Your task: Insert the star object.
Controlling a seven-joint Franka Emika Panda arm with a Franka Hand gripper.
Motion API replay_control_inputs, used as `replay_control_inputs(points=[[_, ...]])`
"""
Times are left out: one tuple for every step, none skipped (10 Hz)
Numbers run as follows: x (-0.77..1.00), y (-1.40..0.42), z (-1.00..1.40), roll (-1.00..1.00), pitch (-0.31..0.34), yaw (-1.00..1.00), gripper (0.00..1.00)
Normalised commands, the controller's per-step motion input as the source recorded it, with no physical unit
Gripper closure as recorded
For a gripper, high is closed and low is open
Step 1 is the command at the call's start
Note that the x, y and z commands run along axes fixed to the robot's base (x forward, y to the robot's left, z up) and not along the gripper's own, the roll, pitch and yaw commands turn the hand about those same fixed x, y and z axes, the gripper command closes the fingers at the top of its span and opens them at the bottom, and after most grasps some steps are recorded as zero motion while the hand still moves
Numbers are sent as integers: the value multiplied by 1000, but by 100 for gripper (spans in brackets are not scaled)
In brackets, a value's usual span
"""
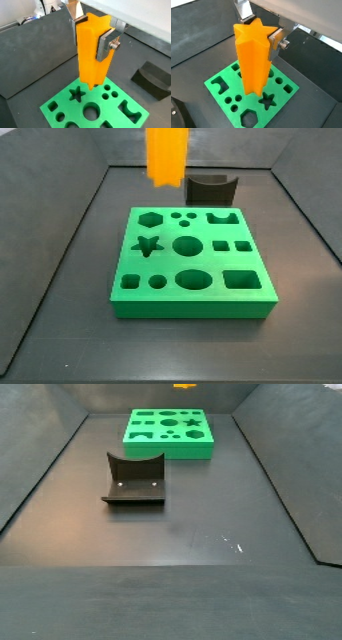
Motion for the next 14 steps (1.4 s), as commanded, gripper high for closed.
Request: replay_control_inputs(points=[[-149, -103, -834, -139, -53, 0, 100], [-134, -83, -731, -136, -66, -14, 100], [-197, -91, -657, -61, -136, 0, 100], [-146, -77, -614, -21, -127, 0, 100], [-100, -43, -517, -13, -99, 0, 100], [-226, -14, -471, -9, -151, 0, 100], [-191, -3, -429, -4, -127, 0, 100], [-203, -17, -371, 0, -117, 0, 100], [-134, -123, -237, 20, -41, -40, 100], [0, -260, -166, 156, 0, -163, 100], [0, -357, -134, 183, 20, -331, 100], [0, -391, -203, 154, 10, -389, 100], [0, -314, -271, 136, 0, -409, 100], [0, -183, -317, 101, 0, -337, 100]])
